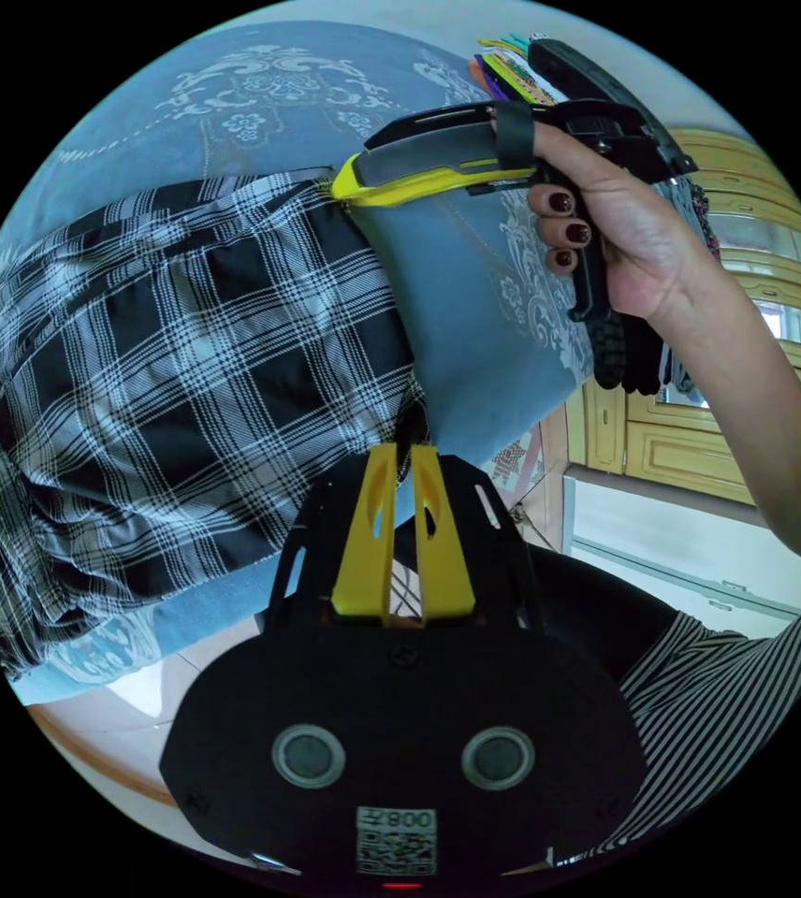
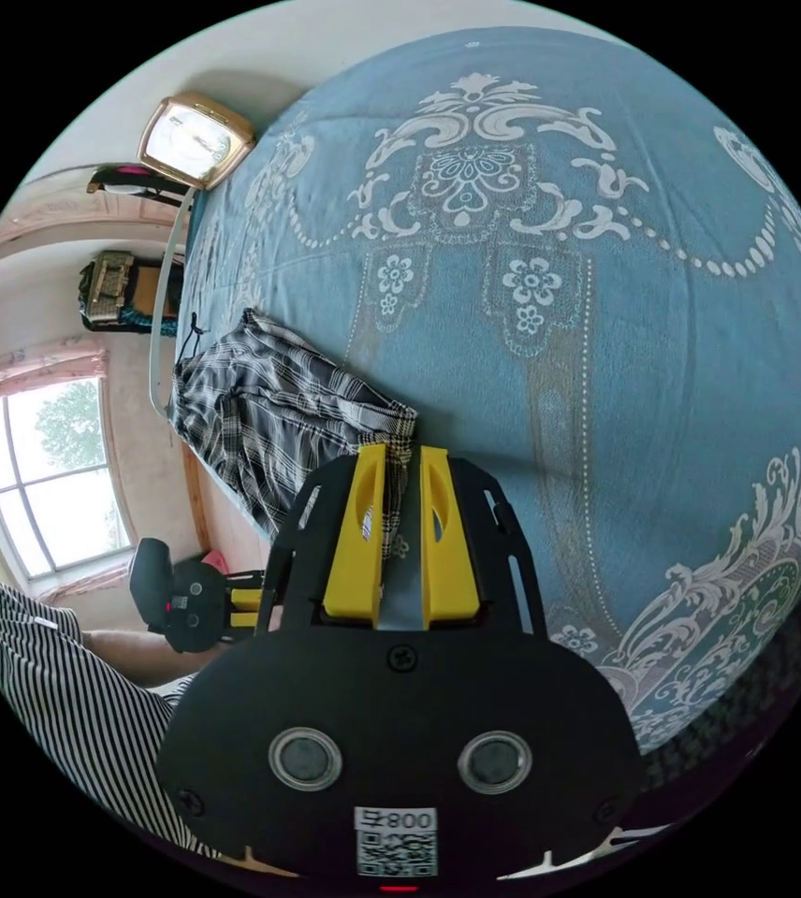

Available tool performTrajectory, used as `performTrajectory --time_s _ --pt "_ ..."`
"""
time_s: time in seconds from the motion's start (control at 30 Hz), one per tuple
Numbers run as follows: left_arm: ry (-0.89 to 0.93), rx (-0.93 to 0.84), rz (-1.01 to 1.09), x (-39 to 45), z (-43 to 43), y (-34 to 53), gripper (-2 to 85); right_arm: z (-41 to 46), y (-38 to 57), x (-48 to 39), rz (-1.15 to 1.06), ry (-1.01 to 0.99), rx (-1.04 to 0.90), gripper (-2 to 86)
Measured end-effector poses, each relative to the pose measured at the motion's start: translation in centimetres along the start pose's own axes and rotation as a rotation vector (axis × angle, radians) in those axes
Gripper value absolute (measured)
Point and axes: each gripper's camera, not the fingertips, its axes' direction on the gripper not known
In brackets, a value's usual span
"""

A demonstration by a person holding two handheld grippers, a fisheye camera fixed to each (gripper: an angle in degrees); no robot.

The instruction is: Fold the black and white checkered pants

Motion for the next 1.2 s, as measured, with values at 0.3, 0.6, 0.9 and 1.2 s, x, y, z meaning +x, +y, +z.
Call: performTrajectory --time_s 0.3,0.6,0.9,1.2 --pt "0.039 0.009 0.010 -1.7 -2.8 5.4 1.9 -2.4 0.7 -1.9 0.004 0.011 -0.049 2.7" --pt "0.286 0.229 -0.001 -7.0 -13.1 15.8 1.6 -9.2 1.7 -8.7 -0.084 -0.208 0.000 1.4" --pt "0.307 0.487 -0.243 -19.4 -26.4 32.1 1.7 -10.2 -2.9 -24.1 -0.334 -0.385 -0.015 1.2" --pt "0.219 0.637 -0.514 -32.7 -34.2 46.9 1.6 -5.1 -8.3 -40.3 -0.499 -0.366 -0.146 1.1"
